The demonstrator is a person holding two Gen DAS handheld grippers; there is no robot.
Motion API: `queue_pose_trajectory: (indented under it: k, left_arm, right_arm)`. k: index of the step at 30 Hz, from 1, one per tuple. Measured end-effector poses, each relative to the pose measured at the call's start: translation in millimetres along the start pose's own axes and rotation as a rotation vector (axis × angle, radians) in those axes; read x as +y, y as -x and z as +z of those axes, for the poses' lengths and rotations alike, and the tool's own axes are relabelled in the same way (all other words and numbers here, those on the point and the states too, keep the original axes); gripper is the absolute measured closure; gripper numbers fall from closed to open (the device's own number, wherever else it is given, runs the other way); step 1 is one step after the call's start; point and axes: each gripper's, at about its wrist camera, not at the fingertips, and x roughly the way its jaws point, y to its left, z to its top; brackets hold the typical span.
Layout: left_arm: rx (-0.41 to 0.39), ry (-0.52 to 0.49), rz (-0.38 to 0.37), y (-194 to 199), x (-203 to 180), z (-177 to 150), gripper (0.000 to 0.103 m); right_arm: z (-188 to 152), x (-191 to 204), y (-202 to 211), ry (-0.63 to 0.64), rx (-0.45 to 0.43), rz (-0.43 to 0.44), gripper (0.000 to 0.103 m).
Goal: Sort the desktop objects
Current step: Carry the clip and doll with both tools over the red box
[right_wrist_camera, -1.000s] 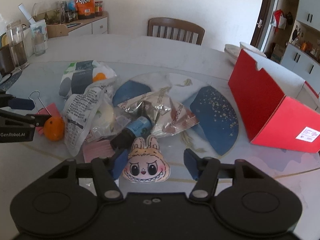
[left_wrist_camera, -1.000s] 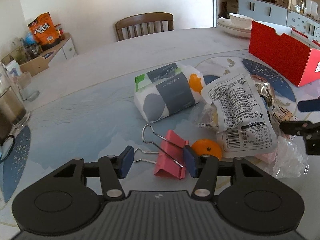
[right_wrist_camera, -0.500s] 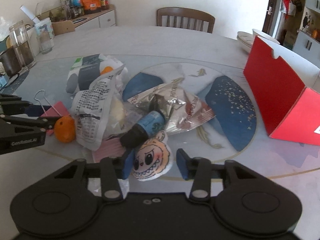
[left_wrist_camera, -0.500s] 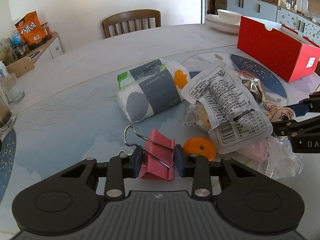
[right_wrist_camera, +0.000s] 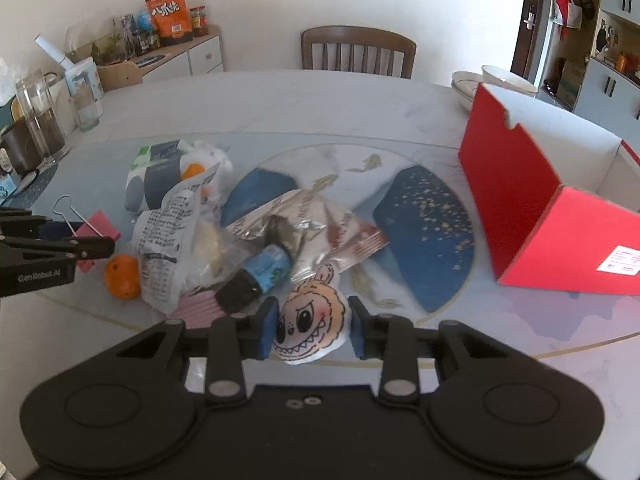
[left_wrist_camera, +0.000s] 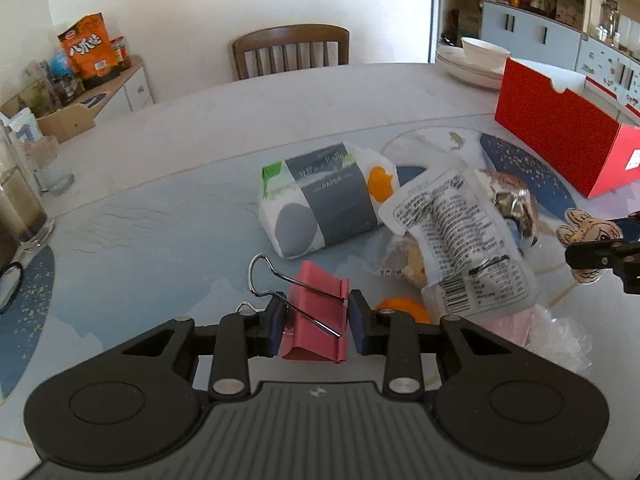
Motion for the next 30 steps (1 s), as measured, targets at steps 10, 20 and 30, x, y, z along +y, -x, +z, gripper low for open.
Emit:
queue_pose_trajectory:
  k: [10, 20, 30]
  left_arm:
    - [-0.038, 0.051, 0.008, 31.9, -33.6, 20.0, 0.072]
    - [-0.075, 0.029, -0.04, 43.5, -106.7, 51.5, 0.072]
    - [-0.116, -0.012, -0.089, 44.6, -177.8, 90.0, 0.072]
  right_arm:
    - [5.3, -35.3, 27.3, 0.018, -0.041, 0.04, 0.068]
    - [16.9, -87.2, 55.2, 0.02, -0.097, 0.054, 0.068]
    - [30.5, -152.1, 74.2, -0.007, -0.151, 0.042, 0.068]
